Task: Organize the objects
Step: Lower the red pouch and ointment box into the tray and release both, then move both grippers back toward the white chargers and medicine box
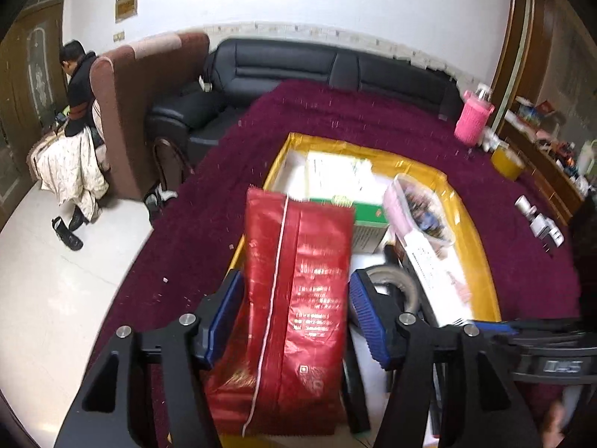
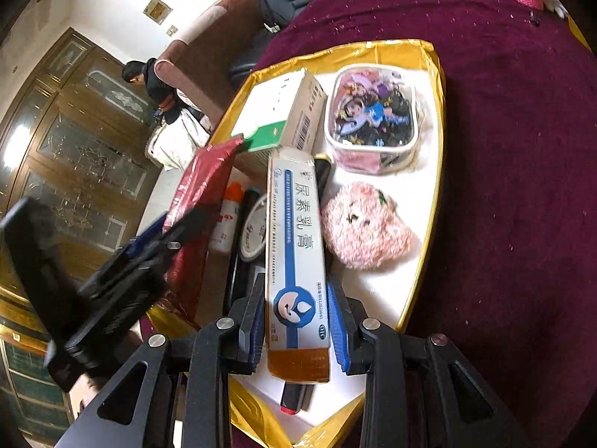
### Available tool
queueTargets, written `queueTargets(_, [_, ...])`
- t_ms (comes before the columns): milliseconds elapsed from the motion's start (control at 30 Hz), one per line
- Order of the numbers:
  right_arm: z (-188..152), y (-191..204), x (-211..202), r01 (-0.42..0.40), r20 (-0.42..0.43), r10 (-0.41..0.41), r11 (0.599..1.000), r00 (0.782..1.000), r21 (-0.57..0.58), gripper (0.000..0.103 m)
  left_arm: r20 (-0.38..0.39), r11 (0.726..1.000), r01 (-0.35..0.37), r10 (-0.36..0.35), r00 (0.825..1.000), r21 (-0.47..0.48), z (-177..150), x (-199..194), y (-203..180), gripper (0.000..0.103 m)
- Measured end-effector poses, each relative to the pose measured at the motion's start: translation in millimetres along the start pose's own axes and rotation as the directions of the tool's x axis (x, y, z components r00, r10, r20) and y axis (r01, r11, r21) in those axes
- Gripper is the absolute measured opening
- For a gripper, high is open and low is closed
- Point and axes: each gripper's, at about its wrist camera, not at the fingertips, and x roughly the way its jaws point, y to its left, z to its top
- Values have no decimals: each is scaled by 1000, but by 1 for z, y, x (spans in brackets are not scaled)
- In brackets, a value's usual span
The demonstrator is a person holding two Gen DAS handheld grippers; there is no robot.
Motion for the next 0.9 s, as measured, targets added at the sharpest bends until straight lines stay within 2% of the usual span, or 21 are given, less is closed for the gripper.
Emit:
queueTargets(100, [-3, 3, -3, 56, 25, -56, 998, 998, 5, 33, 77, 1000, -5, 6, 997, -15, 0, -26, 2, 74])
queueTargets(200, [-3, 6, -5, 123, 38, -124, 992, 992, 11, 32, 110, 999, -3, 7, 994, -35, 0, -39, 5, 77])
queueTargets(367, [-7, 8, -7, 143, 21, -143, 990, 989, 22, 32, 99, 998, 4, 2, 995, -64, -4, -44, 9, 81])
queueTargets(467, [-11, 9, -9, 124, 15, -124, 992, 992, 13, 37, 85, 995, 7, 1, 996, -96, -7, -44, 14, 83])
queueTargets(567, [-13, 12, -16, 84, 40, -84, 996, 996, -6, 48, 76, 990, 22, -12, 997, -136, -12, -46, 20, 83])
queueTargets(600, [-15, 14, -20, 69, 52, -68, 997, 996, -18, 56, 74, 989, 26, -16, 997, -145, -13, -47, 21, 83])
queueTargets(633, [-17, 15, -25, 61, 65, -59, 998, 996, -30, 68, 74, 988, 35, -24, 997, -150, -14, -49, 20, 83])
queueTargets(700, [-21, 17, -36, 65, 113, -58, 996, 992, -56, 79, 82, 988, 53, -42, 996, -145, -15, -51, 16, 83])
queueTargets(800, [-27, 18, -55, 85, 192, -65, 992, 979, -97, 83, 99, 988, 94, -82, 992, -121, -17, -55, 3, 84])
queueTargets(900, [-25, 9, -69, 107, 238, -84, 991, 968, -84, 86, 96, 987, 140, -133, 986, -78, -15, -55, -17, 84])
